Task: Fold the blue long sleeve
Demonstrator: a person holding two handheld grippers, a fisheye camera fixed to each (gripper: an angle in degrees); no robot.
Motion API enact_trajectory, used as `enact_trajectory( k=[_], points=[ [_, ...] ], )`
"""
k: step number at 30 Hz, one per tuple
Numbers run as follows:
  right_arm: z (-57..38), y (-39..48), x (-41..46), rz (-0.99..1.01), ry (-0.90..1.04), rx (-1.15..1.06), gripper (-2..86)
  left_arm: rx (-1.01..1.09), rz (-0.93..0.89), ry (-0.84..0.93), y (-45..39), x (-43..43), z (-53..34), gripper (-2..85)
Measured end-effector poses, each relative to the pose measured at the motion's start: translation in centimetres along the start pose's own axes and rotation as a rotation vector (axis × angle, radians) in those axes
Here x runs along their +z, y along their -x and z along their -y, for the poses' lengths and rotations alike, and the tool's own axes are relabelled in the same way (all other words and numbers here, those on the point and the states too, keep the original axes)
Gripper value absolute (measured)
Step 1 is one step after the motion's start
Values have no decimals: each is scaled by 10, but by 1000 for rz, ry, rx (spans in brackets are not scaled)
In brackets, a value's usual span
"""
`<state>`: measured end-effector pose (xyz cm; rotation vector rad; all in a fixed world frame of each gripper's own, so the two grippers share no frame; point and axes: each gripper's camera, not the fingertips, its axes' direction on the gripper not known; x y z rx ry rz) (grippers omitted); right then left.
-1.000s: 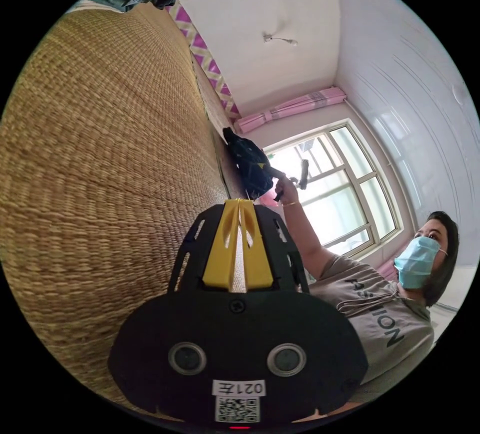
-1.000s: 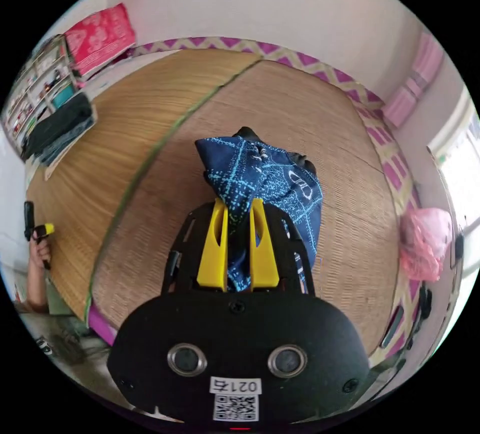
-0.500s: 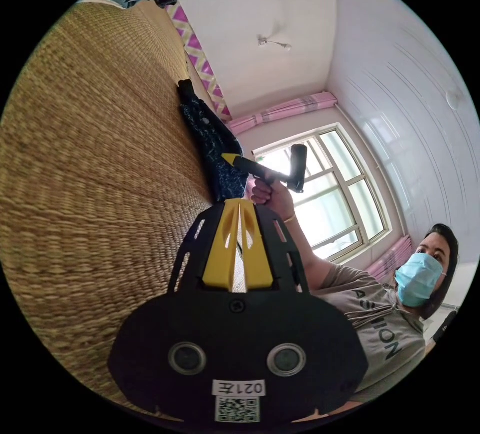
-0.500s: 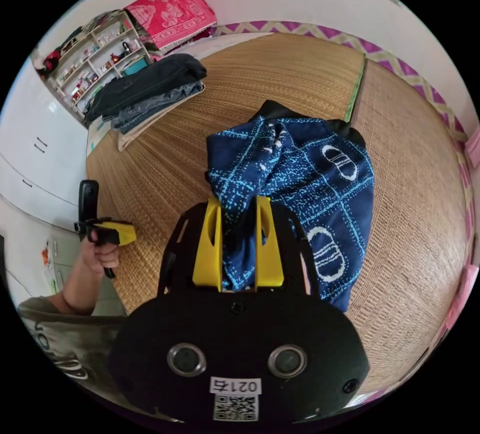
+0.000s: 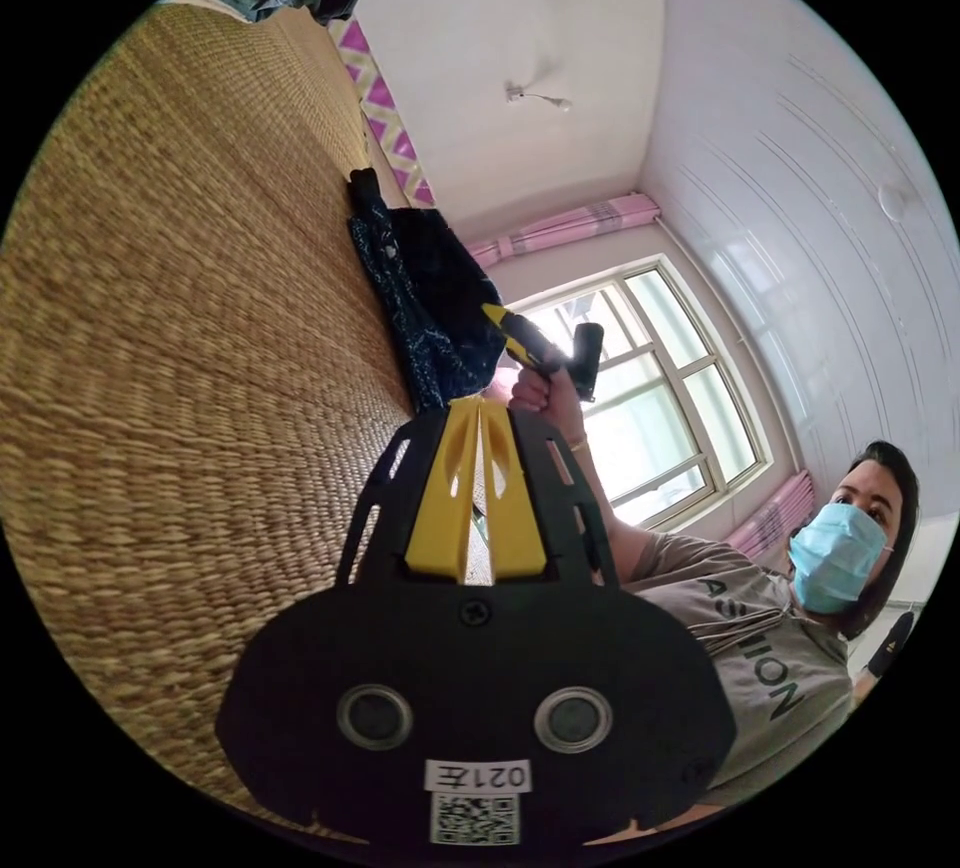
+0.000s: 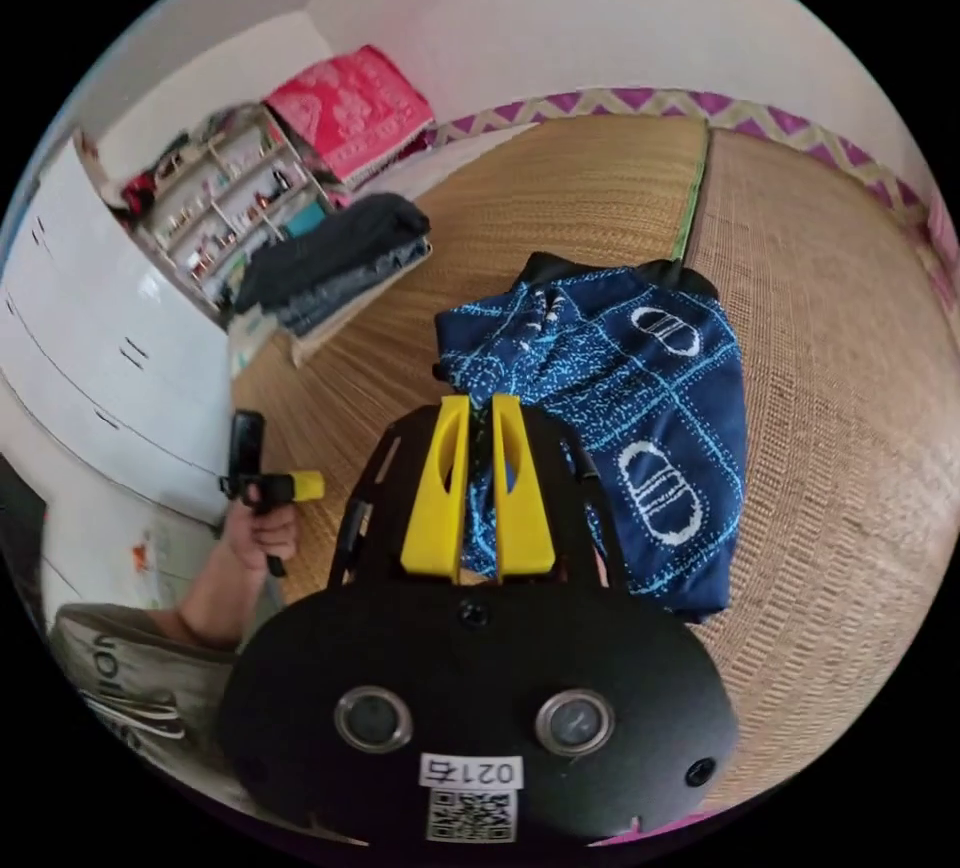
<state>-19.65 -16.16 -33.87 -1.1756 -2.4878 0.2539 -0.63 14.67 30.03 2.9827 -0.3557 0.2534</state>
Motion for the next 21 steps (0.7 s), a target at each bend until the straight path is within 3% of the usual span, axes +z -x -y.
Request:
enact_trajectory(
  k=[5, 9, 16, 18, 21],
  points=[
    [-19, -118, -86, 318, -165, 250, 23, -1, 36, 52, -4, 15, 10, 3],
    [-65, -244, -176, 462, -321, 455, 28, 82, 211, 176, -39, 64, 29, 99],
    [-246, -470, -230, 285, -463, 915, 48, 2, 317, 279, -19, 181, 70, 116],
    [-294, -492, -242, 266, -526, 953, 56, -14, 336, 280, -16, 189, 77, 106],
    [-316, -485, -261, 158, -520, 798, 59, -17, 357, 317, -13, 197, 87, 91]
  ],
)
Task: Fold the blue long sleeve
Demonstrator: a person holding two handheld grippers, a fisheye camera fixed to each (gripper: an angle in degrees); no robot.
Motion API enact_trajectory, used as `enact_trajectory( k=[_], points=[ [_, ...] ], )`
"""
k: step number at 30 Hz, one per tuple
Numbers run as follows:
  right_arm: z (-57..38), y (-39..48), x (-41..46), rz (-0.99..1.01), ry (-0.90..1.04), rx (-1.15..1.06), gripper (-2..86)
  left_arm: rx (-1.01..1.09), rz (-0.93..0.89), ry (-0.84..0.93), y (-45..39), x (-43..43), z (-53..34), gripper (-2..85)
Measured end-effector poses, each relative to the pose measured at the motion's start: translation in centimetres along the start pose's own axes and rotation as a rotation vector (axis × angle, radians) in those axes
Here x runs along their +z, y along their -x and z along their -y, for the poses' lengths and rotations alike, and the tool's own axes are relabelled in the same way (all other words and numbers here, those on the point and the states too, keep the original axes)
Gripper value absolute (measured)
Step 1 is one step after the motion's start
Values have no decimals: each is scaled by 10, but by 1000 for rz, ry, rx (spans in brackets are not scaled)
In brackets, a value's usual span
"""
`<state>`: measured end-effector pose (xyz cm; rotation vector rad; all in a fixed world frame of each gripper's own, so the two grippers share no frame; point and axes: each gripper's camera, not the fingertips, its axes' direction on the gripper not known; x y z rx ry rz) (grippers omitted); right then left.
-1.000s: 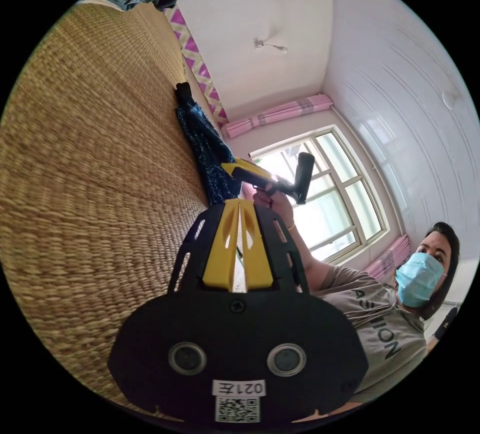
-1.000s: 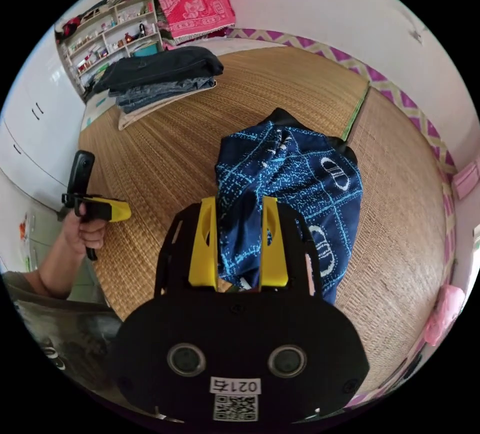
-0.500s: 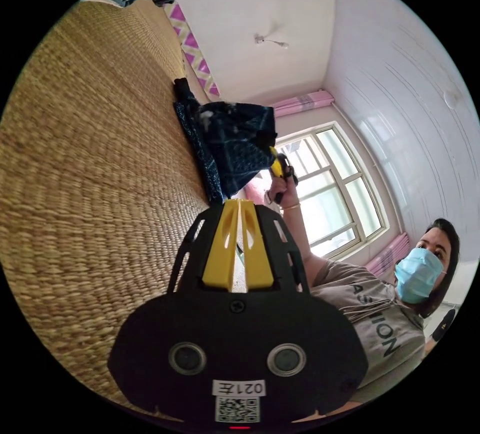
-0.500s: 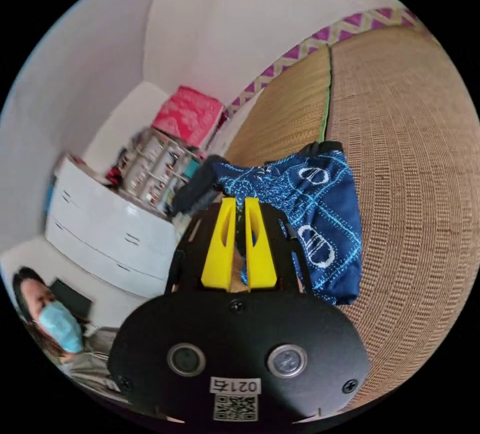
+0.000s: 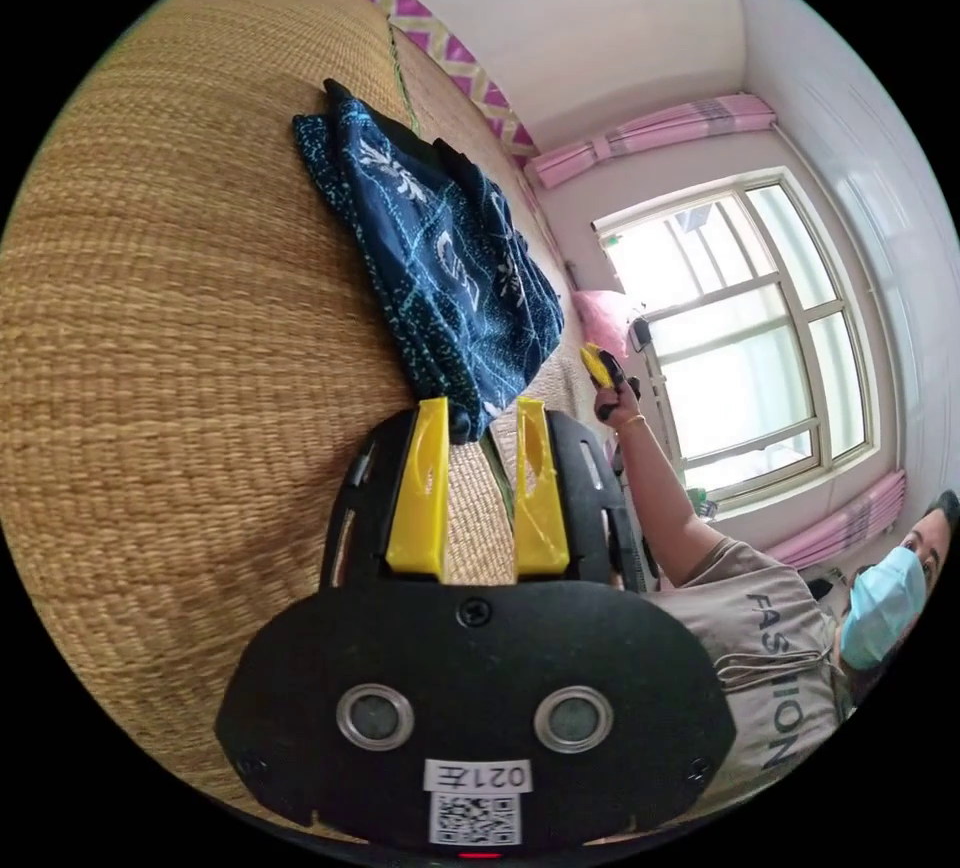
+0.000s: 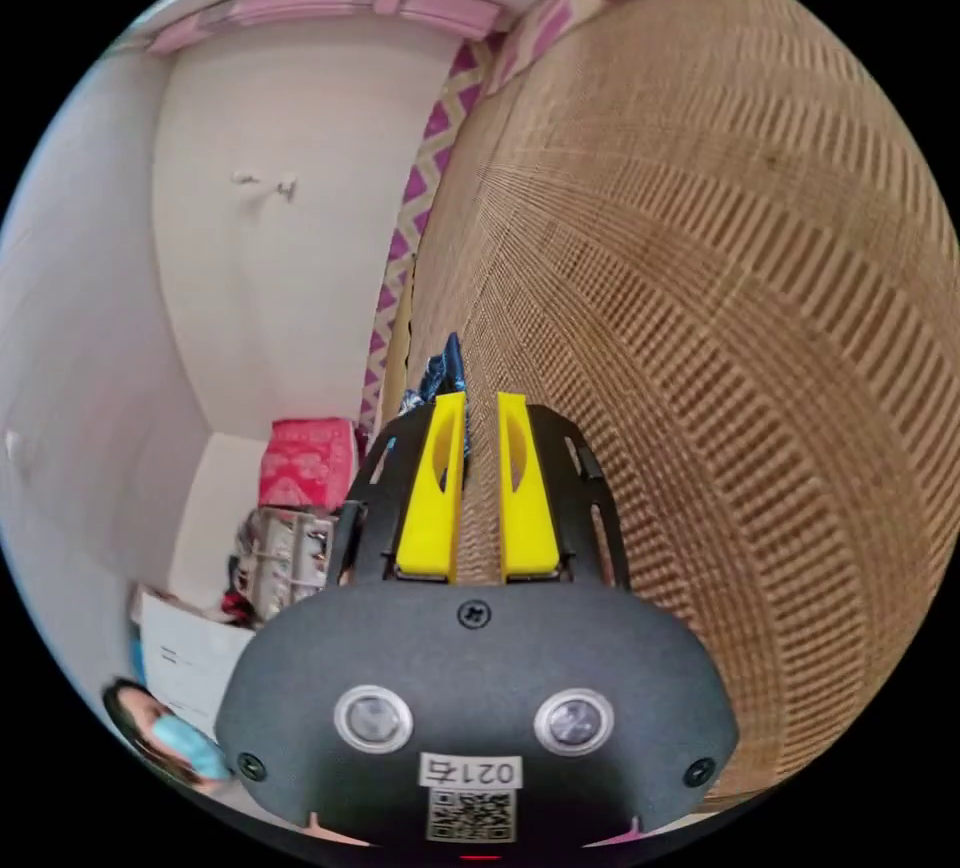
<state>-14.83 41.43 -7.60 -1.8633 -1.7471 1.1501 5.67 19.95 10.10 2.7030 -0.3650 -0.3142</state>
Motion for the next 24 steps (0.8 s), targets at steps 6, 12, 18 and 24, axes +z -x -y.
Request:
enact_trajectory(
  k=[6, 12, 18, 24],
  points=[
    [-25, 80, 78, 8, 261, -472, 80, -10, 47, 48, 9, 12, 21, 5],
    [-33, 136, 200, -209, 440, -773, 91, -60, 51, 54, 29, 2, 59, -9],
    [-27, 143, 283, -248, 575, -792, 102, -87, 147, 26, 54, -33, 117, -9],
    [-40, 121, 337, -190, 722, -695, 42, -92, 169, 10, 62, -44, 120, -10]
  ],
)
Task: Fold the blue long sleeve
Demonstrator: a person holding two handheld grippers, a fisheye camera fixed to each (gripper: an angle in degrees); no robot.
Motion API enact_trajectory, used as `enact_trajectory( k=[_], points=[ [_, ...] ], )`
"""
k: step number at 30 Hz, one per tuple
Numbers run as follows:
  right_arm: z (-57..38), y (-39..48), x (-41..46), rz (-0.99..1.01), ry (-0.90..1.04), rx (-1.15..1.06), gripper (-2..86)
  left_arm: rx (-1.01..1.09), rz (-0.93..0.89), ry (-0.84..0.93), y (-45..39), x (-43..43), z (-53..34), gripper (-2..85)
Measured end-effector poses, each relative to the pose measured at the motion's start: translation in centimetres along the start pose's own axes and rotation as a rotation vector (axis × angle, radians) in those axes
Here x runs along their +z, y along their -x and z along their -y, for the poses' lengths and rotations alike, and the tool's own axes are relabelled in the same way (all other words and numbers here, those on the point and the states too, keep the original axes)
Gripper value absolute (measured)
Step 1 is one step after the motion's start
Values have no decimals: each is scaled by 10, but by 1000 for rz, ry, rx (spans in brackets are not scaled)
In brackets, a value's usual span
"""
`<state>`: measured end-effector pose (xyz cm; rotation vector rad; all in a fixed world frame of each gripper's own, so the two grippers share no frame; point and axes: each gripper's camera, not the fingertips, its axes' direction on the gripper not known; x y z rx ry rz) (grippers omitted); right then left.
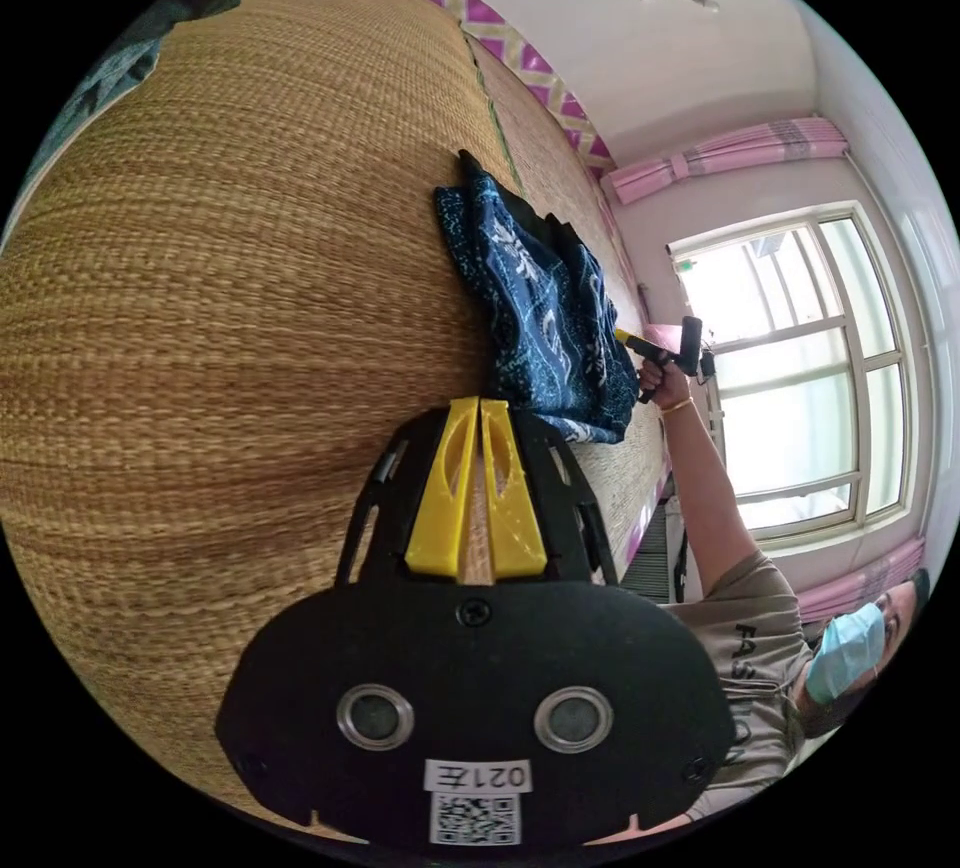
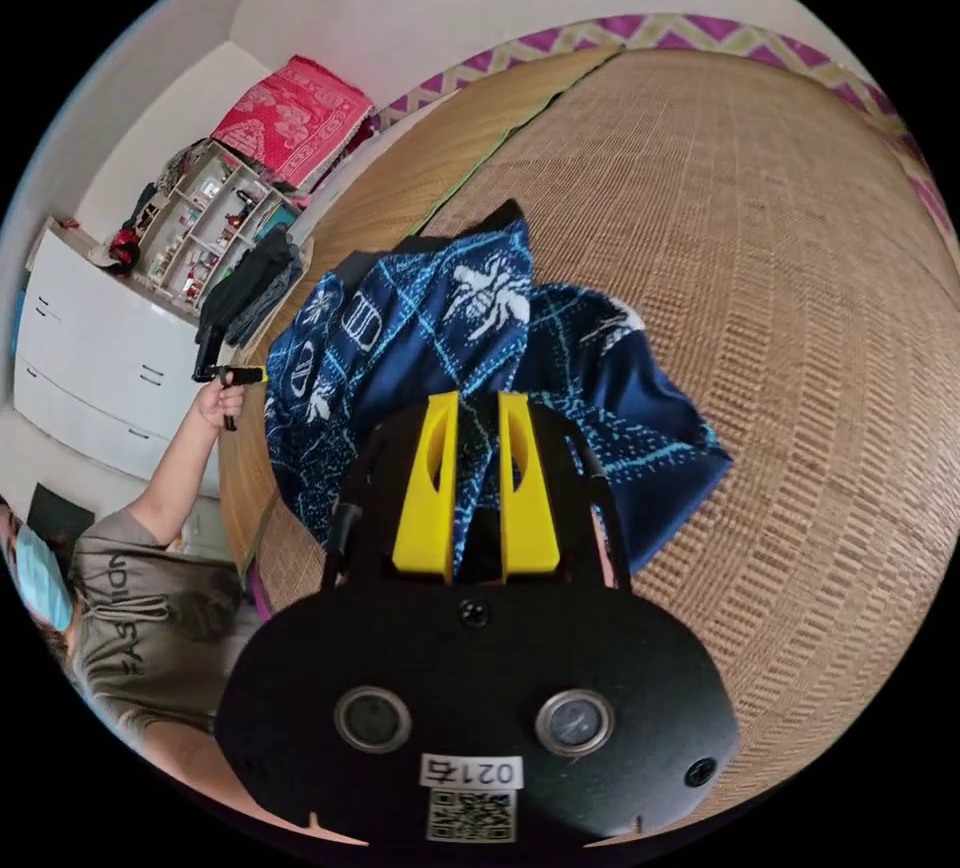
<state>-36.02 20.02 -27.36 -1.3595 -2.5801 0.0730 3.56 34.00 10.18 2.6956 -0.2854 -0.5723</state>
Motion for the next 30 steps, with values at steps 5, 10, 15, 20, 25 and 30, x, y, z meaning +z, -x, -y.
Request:
enact_trajectory(
  k=[5, 10, 15, 20, 25, 30],
  points=[
    [-49, -3, -21, 146, -213, 41, -2, 52, -85, 24, 6, -4, -48, -10],
    [-136, -16, -51, 352, -359, 78, -3, 43, -67, 33, 20, -13, -90, -9],
    [-201, -31, -54, 248, -365, 169, 14, 40, -107, -63, 24, -24, -104, -8],
    [-235, -34, -32, 300, -306, 149, 72, 59, -115, -106, 13, -20, -94, 6],
    [-238, -5, -3, 188, -189, 58, 44, 69, -50, 2, 8, 20, -71, 59],
    [-272, 24, -30, 165, -324, -41, 4, 110, 5, 26, 7, 25, -87, -5]
  ],
)
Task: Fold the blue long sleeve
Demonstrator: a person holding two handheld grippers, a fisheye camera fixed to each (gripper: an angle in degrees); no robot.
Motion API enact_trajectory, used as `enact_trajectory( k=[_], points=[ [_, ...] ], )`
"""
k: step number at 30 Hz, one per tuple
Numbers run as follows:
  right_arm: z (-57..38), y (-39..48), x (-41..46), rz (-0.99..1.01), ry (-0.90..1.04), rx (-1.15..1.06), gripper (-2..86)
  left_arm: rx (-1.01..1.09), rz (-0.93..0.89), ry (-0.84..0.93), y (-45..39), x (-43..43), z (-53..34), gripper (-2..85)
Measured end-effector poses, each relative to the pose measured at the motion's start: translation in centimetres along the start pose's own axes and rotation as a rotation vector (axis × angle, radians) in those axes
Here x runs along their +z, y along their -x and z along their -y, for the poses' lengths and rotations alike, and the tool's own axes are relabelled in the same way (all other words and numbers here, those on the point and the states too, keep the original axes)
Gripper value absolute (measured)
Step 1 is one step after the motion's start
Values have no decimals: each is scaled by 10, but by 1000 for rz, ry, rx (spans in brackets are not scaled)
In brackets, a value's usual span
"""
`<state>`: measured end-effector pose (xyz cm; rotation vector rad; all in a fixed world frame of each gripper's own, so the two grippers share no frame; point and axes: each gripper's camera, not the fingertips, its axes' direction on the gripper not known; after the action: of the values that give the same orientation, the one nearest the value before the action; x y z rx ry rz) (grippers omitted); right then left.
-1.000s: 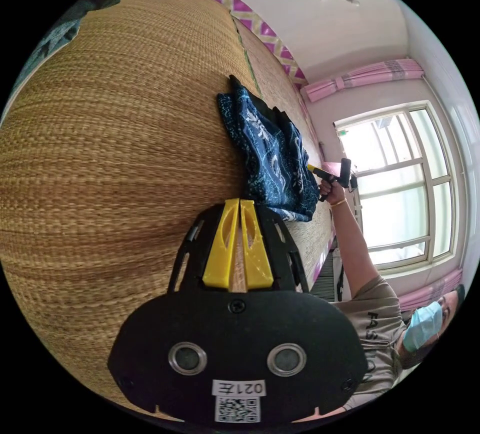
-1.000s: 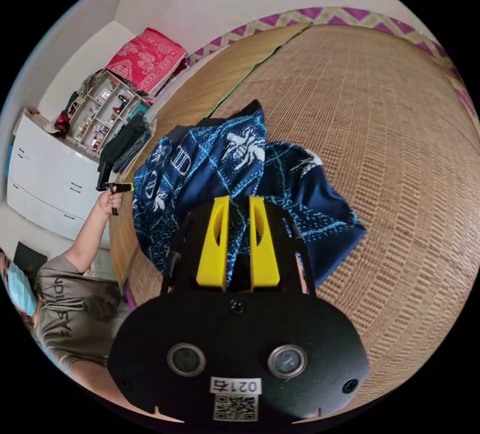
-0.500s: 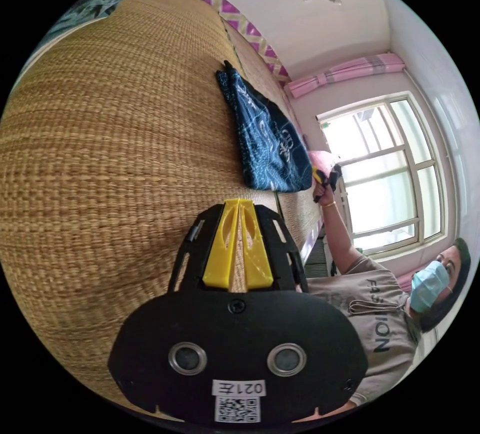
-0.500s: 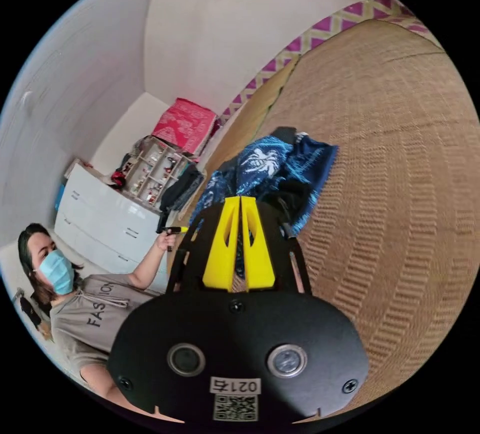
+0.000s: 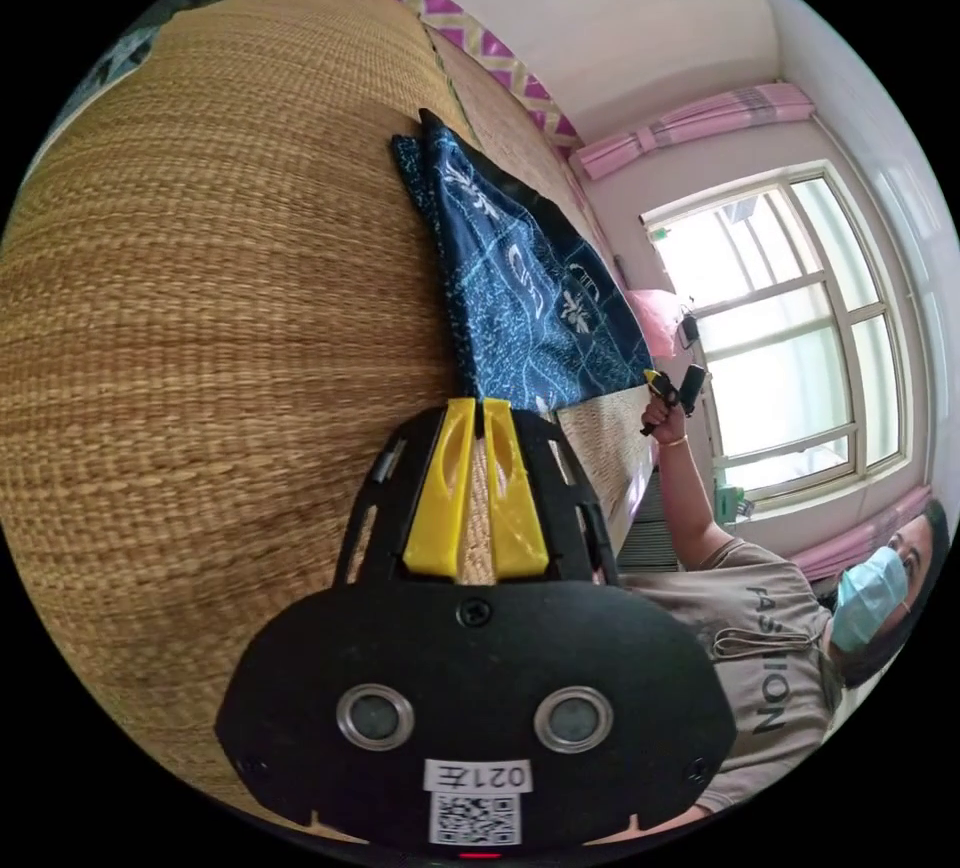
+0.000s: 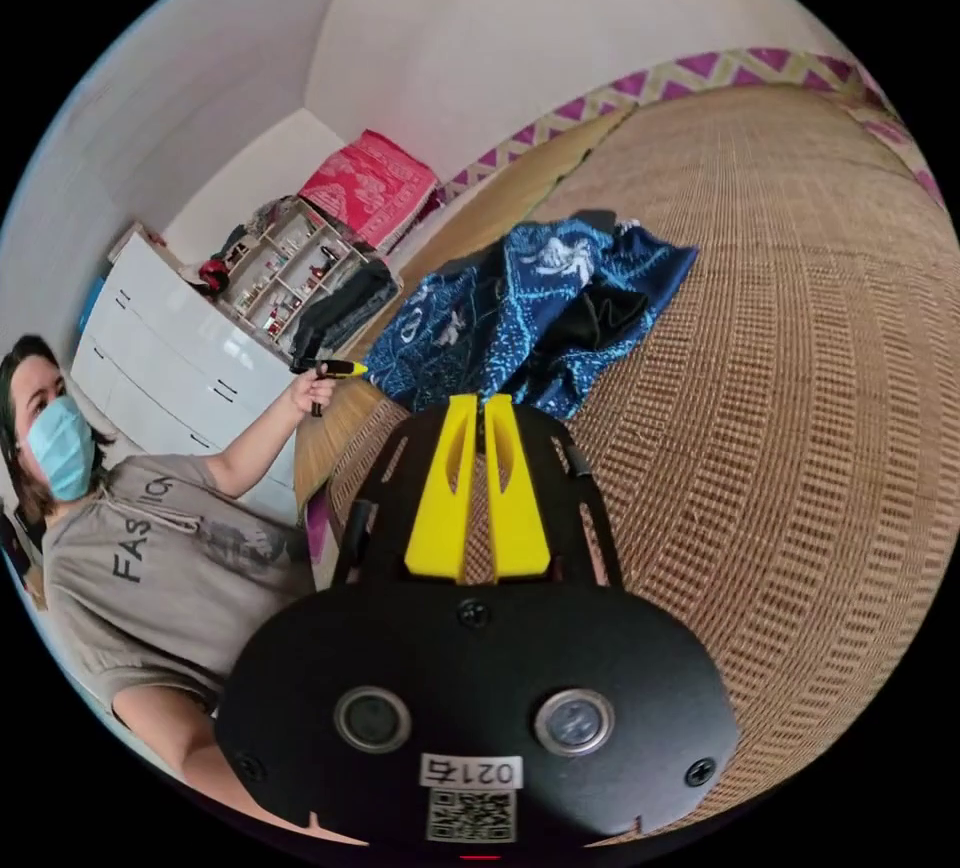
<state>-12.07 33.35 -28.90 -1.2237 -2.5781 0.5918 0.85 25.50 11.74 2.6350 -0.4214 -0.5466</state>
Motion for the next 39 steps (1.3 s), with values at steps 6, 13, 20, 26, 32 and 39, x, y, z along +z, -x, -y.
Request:
enact_trajectory(
  k=[6, 13, 20, 26, 32, 39],
  points=[
    [-41, -52, 5, 108, 83, 241, 13, -90, -184, -14, 37, 5, -33, -3],
    [-1, -50, -17, -30, 56, 208, 67, 51, -122, -184, 29, -41, -3, 90],
    [84, -91, 16, -4, 69, 222, 75, 93, 28, -44, 27, 6, 104, 117],
    [127, -151, 52, 98, 147, 328, 75, -36, -64, -35, 76, 32, 165, 107],
    [131, -165, 42, 269, 34, 334, 14, -95, -92, -95, 112, 22, 170, 3],
    [138, -150, -19, 293, -57, 274, -1, -27, -115, -184, 114, -13, 165, 24]
  ],
)
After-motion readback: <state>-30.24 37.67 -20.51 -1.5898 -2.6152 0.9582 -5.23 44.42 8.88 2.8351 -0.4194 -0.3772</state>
